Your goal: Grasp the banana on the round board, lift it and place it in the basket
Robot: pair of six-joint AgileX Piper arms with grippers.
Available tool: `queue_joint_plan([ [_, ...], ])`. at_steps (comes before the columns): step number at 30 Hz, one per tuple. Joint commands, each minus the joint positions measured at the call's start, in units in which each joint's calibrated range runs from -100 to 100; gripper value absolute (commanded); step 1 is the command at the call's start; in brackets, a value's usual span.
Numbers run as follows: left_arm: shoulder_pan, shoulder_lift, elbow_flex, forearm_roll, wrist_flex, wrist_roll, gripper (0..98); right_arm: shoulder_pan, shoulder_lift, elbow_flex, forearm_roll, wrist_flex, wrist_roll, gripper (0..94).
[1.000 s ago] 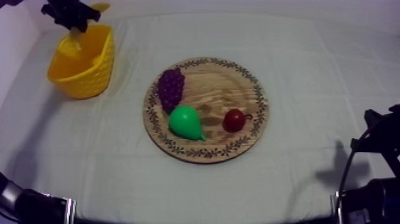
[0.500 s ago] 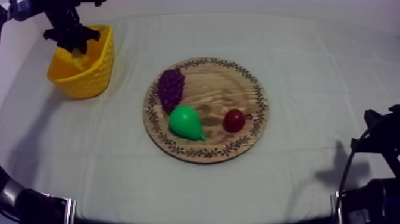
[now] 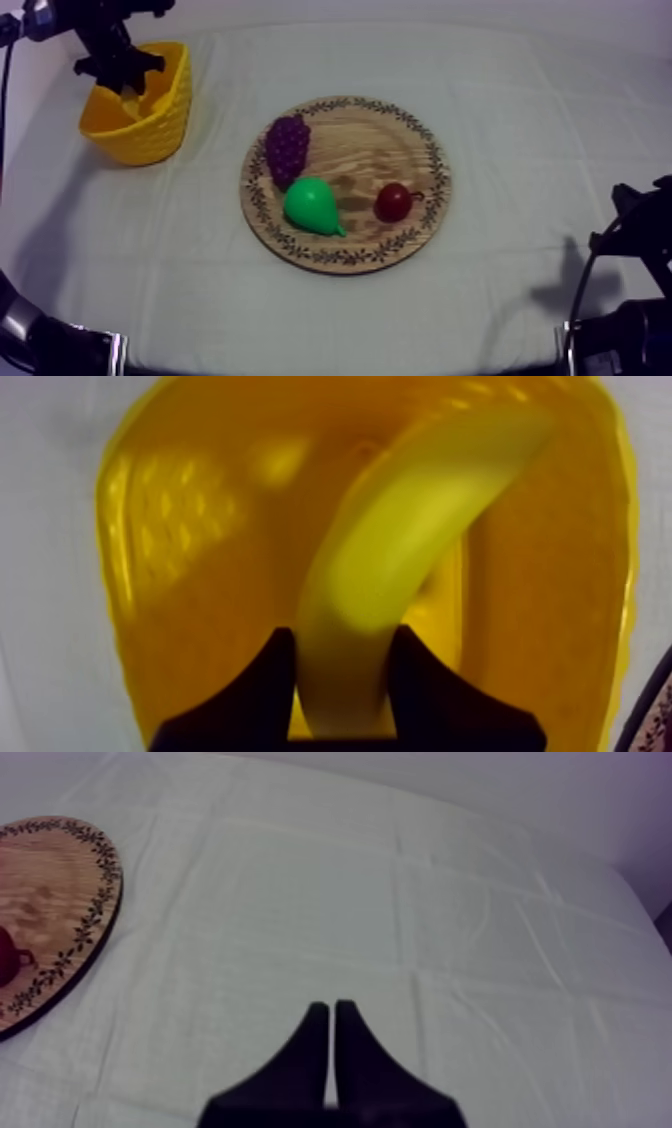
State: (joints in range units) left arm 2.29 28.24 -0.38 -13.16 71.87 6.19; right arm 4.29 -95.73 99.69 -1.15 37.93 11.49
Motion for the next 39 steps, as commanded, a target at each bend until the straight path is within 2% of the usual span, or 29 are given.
queue_joint_plan([
  [1,-0.1,0.2,0.2,0.22,-0.5,0.0,31.6,0.0,0.0,0.0,0.0,0.0,0.0,0.3],
  [10,-0.6,-1.0,2.3,0.94,-2.7,-0.7,34.6,0.0,0.0,0.0,0.0,0.0,0.0,0.3],
  [19,-1.0,-3.6,6.0,2.23,-5.2,-1.7,46.8,0.0,0.0,0.0,0.0,0.0,0.0,0.3],
  [26,-1.0,-5.3,8.5,2.83,-8.1,-1.9,44.6,0.0,0.0,0.0,0.0,0.0,0.0,0.3],
  [28,-0.8,-6.3,9.4,3.17,-9.4,-2.3,40.8,0.0,0.0,0.0,0.0,0.0,0.0,0.3],
  [32,-0.4,-10.3,13.3,4.17,-14.0,-3.1,25.8,0.0,0.0,0.0,0.0,0.0,0.0,0.3],
  [37,1.2,-19.4,22.3,4.26,-22.0,-3.7,8.1,0.0,0.0,0.0,0.0,0.0,0.0,0.3],
  [39,1.8,-23.9,26.4,4.25,-25.0,-3.9,4.0,0.0,0.0,0.0,0.0,0.0,0.0,0.3],
])
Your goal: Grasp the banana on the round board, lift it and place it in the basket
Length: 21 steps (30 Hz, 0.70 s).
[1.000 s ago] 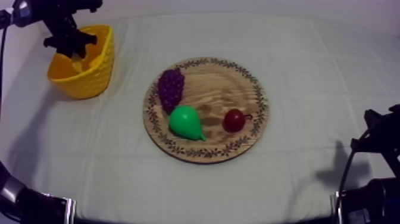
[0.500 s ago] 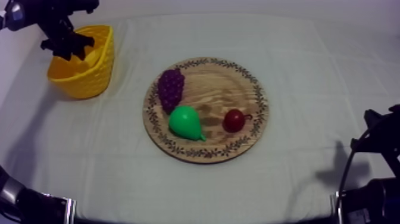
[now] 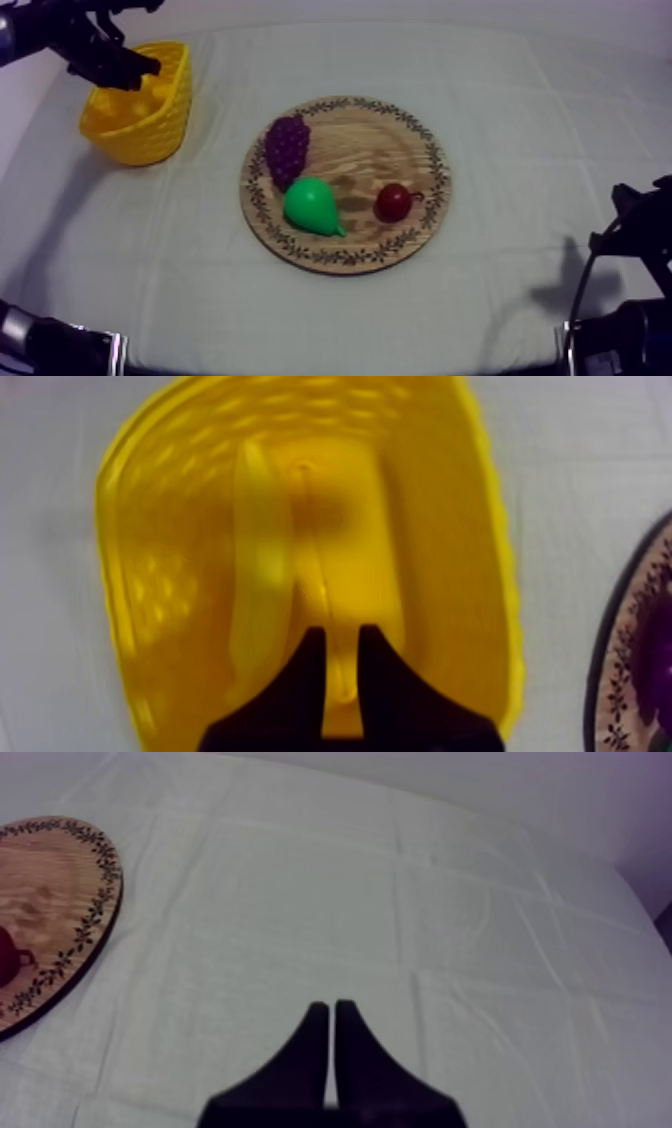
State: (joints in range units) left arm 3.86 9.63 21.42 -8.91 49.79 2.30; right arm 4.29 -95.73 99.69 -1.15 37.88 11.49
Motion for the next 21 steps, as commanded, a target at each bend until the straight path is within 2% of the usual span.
queue_joint_plan([
  [1,0.4,-7.7,6.8,0.05,-4.6,-0.1,2.9,0.0,0.0,0.0,0.0,0.0,0.0,0.3],
  [11,0.5,-37.2,30.7,0.71,-17.8,0.1,0.3,0.0,0.0,0.0,0.0,0.0,0.0,0.3],
  [16,-0.9,-53.2,43.3,2.2,-23.5,0.1,0.1,0.0,0.0,0.0,0.0,0.0,0.0,0.3],
  [21,-3.0,-66.8,54.9,4.99,-26.7,-1.5,0.1,0.0,0.0,0.0,0.0,0.0,0.0,0.3],
])
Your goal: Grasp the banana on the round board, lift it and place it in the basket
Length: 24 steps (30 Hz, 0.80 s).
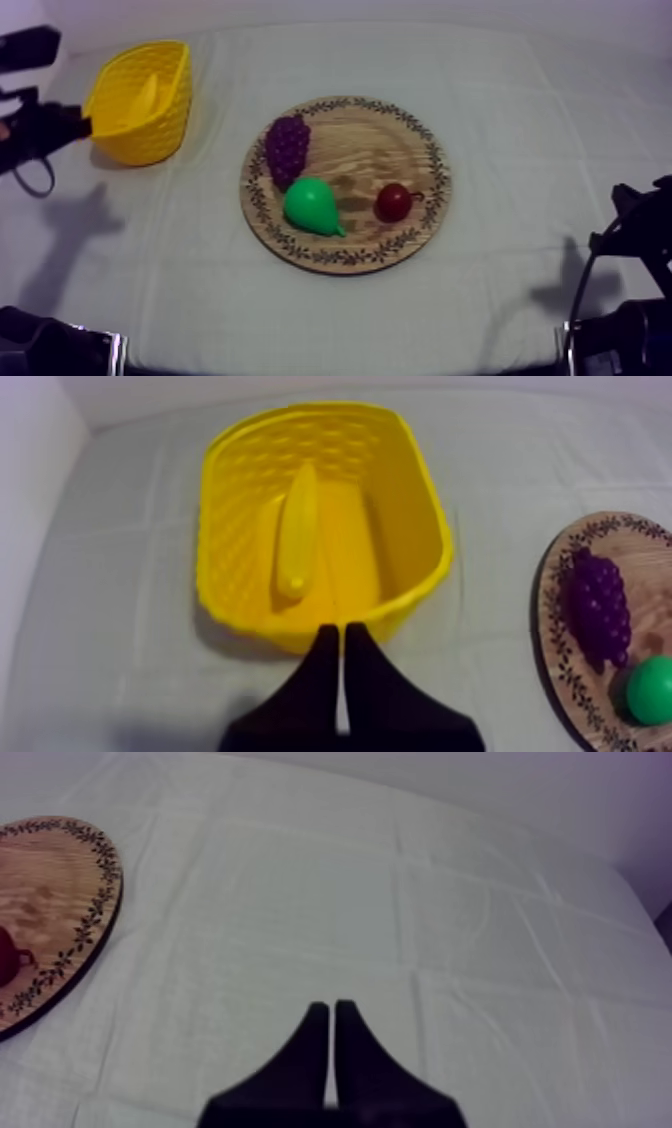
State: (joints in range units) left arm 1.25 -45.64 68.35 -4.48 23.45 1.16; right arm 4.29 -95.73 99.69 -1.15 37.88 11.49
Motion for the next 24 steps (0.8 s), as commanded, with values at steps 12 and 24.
queue_joint_plan([
  [12,-4.1,-43.5,23.4,3.39,8.7,-1.3,0.1,0.0,0.0,0.0,0.0,0.0,0.0,0.3],
  [24,-4.5,-53.8,29.4,5.64,14.0,-4.1,0.1,0.0,0.0,0.0,0.0,0.0,0.0,0.3],
])
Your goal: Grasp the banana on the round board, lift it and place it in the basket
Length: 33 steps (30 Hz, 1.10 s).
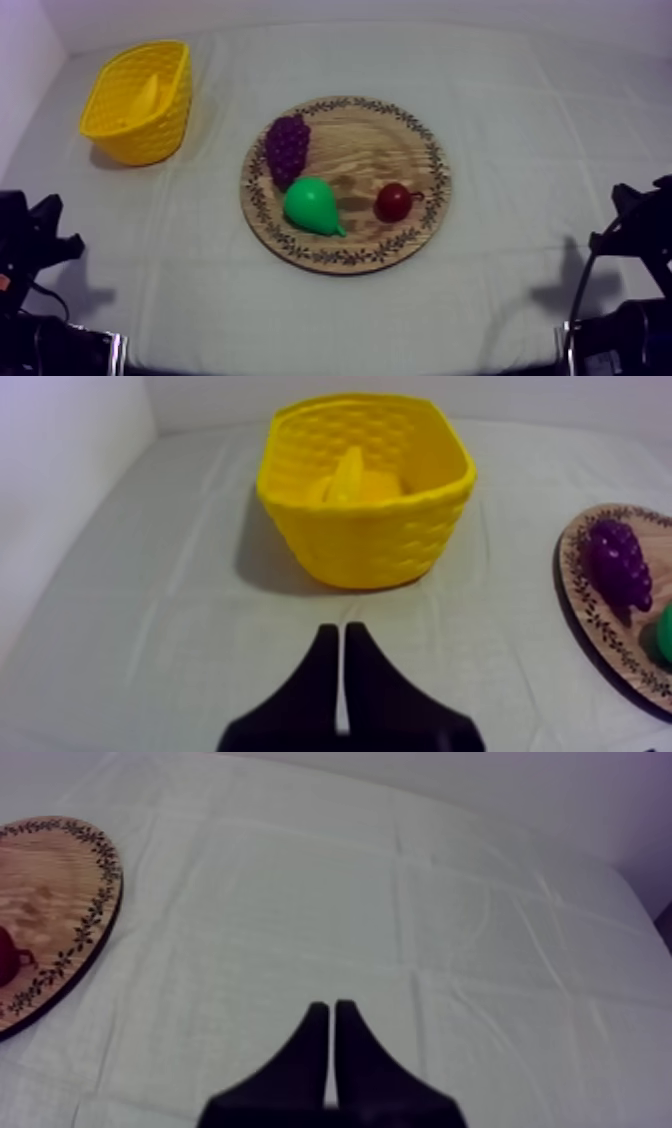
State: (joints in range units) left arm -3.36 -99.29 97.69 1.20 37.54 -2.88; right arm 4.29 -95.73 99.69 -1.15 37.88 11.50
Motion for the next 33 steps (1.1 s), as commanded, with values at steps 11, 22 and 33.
queue_joint_plan([
  [11,3.3,-0.4,1.6,-2.81,-3.1,13.9,0.1,0.0,0.0,0.0,0.0,0.0,0.0,0.3],
  [22,3.4,-0.5,1.8,-3.08,-3.6,13.5,0.1,0.0,0.0,0.0,0.0,0.0,0.0,0.3],
  [33,3.4,-0.5,1.8,-3.08,-3.6,13.5,0.1,0.0,0.0,0.0,0.0,0.0,0.0,0.3],
])
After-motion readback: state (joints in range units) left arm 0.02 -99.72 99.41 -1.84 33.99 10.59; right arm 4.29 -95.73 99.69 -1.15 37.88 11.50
